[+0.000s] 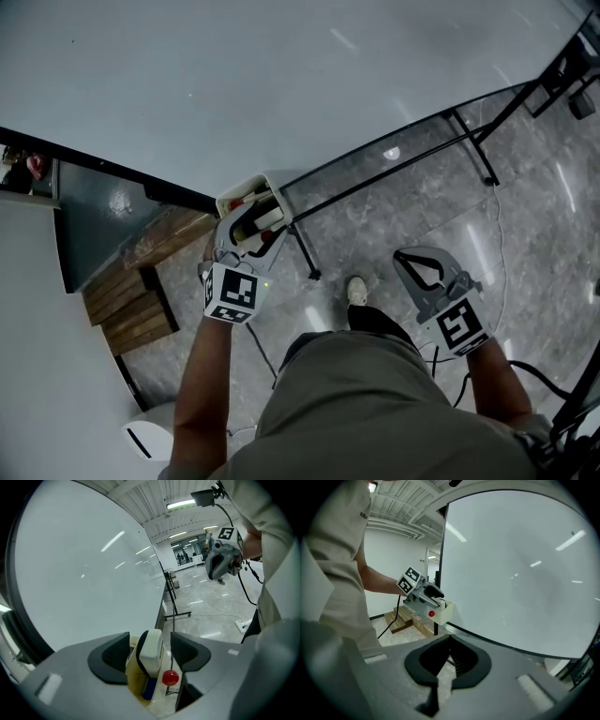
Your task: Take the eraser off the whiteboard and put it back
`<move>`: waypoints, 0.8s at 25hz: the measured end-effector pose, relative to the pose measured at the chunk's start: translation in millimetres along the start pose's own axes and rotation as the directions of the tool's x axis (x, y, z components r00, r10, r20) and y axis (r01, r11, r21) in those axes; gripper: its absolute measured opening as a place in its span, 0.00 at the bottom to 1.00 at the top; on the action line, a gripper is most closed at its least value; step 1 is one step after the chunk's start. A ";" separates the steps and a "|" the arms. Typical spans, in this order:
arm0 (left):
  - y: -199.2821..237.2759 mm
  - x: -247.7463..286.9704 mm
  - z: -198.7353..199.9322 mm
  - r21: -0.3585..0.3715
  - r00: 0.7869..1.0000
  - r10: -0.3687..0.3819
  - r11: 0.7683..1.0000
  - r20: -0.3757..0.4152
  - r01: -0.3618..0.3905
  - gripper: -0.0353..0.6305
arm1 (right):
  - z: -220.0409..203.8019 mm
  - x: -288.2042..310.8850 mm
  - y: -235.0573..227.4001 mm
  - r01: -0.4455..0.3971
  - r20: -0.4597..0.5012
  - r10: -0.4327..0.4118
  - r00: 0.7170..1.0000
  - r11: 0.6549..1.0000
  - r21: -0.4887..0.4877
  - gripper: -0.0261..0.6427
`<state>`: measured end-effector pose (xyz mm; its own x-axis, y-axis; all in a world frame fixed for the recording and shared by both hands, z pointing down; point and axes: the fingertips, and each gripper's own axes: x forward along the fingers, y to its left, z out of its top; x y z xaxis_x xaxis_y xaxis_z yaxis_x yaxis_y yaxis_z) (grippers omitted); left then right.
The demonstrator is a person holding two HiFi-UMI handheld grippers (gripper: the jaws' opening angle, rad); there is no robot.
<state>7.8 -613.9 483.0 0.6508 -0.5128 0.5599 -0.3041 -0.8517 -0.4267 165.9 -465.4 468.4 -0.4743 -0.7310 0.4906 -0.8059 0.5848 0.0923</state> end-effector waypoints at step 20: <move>-125.3 -294.2 17.0 -0.333 0.932 0.087 0.942 0.351 0.037 0.08 | 62.4 -48.2 203.0 -0.045 0.056 0.058 0.997 0.976 -0.212 0.04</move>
<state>-133.7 -354.5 359.6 0.8243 -0.5146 0.2360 -0.4938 -0.8574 -0.1449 3.1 -333.4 409.4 -0.5394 -0.7143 0.4459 -0.6901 0.6785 0.2520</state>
